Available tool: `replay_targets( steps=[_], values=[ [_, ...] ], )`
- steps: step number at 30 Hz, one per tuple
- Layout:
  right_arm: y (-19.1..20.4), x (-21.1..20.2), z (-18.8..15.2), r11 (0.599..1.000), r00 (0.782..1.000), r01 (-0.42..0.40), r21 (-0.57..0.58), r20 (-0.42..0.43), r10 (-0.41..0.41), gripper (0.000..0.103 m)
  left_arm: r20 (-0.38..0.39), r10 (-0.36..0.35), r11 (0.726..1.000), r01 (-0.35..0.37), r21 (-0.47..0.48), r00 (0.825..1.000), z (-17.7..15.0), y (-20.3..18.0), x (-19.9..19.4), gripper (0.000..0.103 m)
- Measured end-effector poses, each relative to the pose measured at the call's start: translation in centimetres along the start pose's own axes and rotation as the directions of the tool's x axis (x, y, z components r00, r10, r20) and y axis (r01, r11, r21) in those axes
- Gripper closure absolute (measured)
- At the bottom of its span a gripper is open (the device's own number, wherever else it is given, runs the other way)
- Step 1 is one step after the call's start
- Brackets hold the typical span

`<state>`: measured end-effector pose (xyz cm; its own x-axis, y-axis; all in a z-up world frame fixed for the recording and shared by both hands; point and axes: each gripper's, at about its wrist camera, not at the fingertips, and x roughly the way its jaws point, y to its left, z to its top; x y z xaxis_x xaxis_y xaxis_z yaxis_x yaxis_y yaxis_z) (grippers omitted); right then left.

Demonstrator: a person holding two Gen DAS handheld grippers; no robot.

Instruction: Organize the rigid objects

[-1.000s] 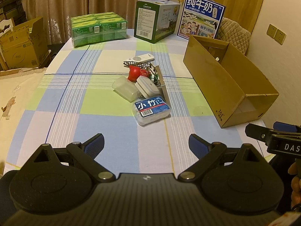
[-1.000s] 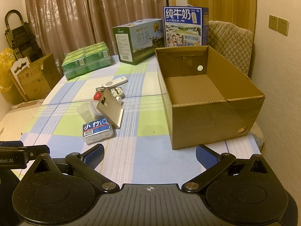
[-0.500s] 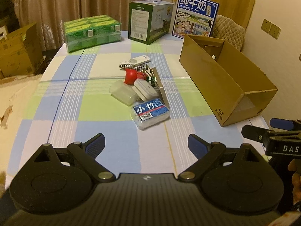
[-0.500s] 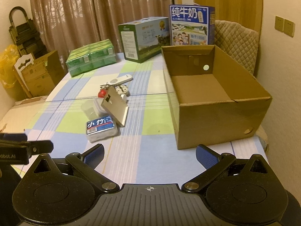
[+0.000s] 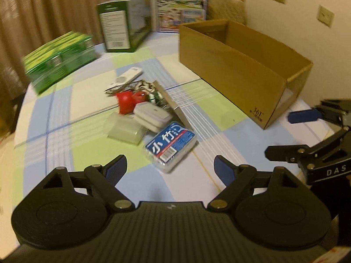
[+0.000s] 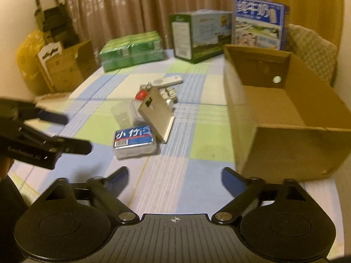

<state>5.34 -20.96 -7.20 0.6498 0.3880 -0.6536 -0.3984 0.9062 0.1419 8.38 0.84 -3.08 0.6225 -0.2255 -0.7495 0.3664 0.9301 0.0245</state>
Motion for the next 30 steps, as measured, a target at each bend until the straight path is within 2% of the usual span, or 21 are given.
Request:
replay_targets(
  steps=[5, 9, 13, 16, 17, 20, 23, 27, 30],
  values=[
    [-0.2, 2.8, 0.3, 0.999, 1.000, 0.004, -0.033, -0.020, -0.005, 0.022, -0.025, -0.062, 0.988, 0.064, 0.140, 0.998, 0.4, 0.9, 3.9, 0.021],
    [-0.6, 4.5, 0.5, 0.999, 0.999, 0.004, -0.039, -0.036, -0.006, 0.022, -0.060, -0.087, 0.966, 0.099, 0.240, 0.994, 0.3, 1.4, 7.2, 0.024],
    [-0.6, 5.8, 0.5, 0.999, 0.999, 0.004, -0.046, -0.053, -0.006, 0.022, -0.079, -0.124, 0.951, 0.141, 0.275, 0.989, 0.3, 1.8, 9.7, 0.026],
    [-0.6, 6.8, 0.4, 0.999, 0.998, 0.005, -0.047, -0.063, -0.008, 0.022, -0.101, -0.142, 0.947, 0.165, 0.276, 0.985, 0.3, 2.0, 11.2, 0.032],
    [-0.7, 7.0, 0.4, 0.999, 0.998, 0.005, -0.045, -0.064, -0.008, 0.022, -0.101, -0.137, 0.949, 0.159, 0.273, 0.985, 0.3, 2.0, 11.4, 0.037],
    [-0.9, 7.6, 0.5, 0.999, 0.997, 0.009, -0.044, -0.072, -0.012, 0.022, -0.108, -0.118, 0.959, 0.142, 0.247, 0.987, 0.4, 2.0, 11.7, 0.041],
    [-1.1, 8.0, 0.7, 0.999, 0.998, 0.013, -0.037, -0.064, -0.016, 0.022, -0.142, -0.072, 0.982, 0.095, 0.163, 0.987, 0.2, 1.7, 11.1, 0.045],
    [-1.2, 8.3, 1.5, 1.000, 0.999, -0.007, -0.006, -0.040, 0.006, 0.022, -0.174, 0.021, 0.999, -0.016, 0.032, 0.984, -0.7, 1.4, 9.9, 0.047],
    [-0.9, 8.5, 2.2, 0.999, 0.999, -0.031, -0.013, -0.019, 0.031, 0.023, -0.181, 0.080, 0.992, -0.095, -0.078, 0.980, -1.7, 1.8, 8.9, 0.047]
  ],
)
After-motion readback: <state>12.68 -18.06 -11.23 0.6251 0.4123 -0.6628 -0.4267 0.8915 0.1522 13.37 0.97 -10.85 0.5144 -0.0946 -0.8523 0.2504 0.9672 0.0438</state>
